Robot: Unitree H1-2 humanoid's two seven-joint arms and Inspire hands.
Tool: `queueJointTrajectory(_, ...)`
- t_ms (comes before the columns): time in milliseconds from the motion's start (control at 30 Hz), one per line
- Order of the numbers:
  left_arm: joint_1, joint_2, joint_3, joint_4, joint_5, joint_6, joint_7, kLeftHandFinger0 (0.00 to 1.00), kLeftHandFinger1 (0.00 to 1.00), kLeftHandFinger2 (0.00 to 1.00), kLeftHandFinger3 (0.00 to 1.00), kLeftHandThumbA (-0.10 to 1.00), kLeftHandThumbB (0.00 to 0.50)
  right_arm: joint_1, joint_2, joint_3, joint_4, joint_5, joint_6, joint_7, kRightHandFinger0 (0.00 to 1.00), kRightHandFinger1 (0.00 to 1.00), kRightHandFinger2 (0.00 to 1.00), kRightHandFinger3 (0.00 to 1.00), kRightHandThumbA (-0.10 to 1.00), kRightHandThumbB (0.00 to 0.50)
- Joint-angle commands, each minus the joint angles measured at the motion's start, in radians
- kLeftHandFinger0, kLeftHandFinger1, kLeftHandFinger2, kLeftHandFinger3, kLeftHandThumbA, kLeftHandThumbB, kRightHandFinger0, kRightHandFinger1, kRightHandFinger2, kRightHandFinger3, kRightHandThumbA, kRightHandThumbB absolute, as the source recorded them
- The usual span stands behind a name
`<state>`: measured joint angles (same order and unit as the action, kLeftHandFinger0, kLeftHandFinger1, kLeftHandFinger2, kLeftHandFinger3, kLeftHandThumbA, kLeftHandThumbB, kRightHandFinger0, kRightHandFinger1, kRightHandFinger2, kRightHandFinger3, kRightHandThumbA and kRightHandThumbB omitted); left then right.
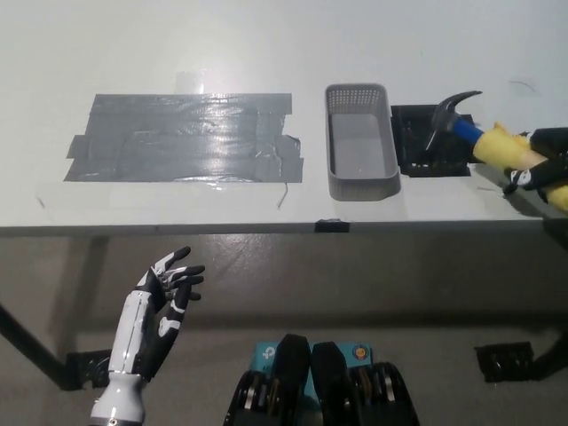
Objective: The robot picks the hammer with right hand and hits the black area on the desk and places it back.
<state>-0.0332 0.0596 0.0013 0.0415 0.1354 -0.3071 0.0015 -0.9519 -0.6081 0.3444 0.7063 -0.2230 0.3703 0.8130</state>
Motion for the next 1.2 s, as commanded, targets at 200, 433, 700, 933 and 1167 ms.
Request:
queueJointTrajectory(200, -0.010, 0.013, 0.005, -0.031, 0.001, -0.023, 0.008, 0.55, 0.64, 0.64, 0.81, 0.83, 0.000, -0.080, -0.044, 0.019, -0.032, -0.072, -0.061, -0.045, 0.00, 0.53, 0.94, 1.00, -0.10, 0.098)
queueJointTrajectory(433, -0.010, 0.017, 0.007, -0.021, -0.005, -0.035, 0.008, 0.55, 0.62, 0.61, 0.81, 0.85, 0.000, -0.151, -0.054, -0.041, -0.035, -0.059, -0.110, -0.083, 0.07, 0.57, 0.90, 0.99, -0.10, 0.120)
queueJointTrajectory(700, 0.004, 0.013, 0.005, -0.034, -0.007, -0.027, 0.007, 0.55, 0.60, 0.57, 0.80, 0.86, 0.010, -0.176, 0.063, -0.228, 0.040, -0.022, -0.108, -0.316, 0.13, 0.61, 0.91, 0.96, -0.10, 0.091)
queueJointTrajectory(933, 0.016, 0.016, 0.010, -0.046, -0.015, -0.039, 0.009, 0.54, 0.58, 0.55, 0.80, 0.86, 0.000, -0.172, 0.179, -0.321, 0.258, 0.026, -0.167, -0.441, 0.08, 0.59, 0.90, 0.91, -0.10, 0.129)
queueJointTrajectory(1167, 0.025, 0.014, 0.015, -0.044, -0.015, -0.036, 0.014, 0.54, 0.58, 0.55, 0.80, 0.86, 0.001, -0.165, 0.243, -0.394, 0.488, 0.058, -0.255, -0.538, 0.05, 0.54, 0.88, 0.90, -0.10, 0.131)
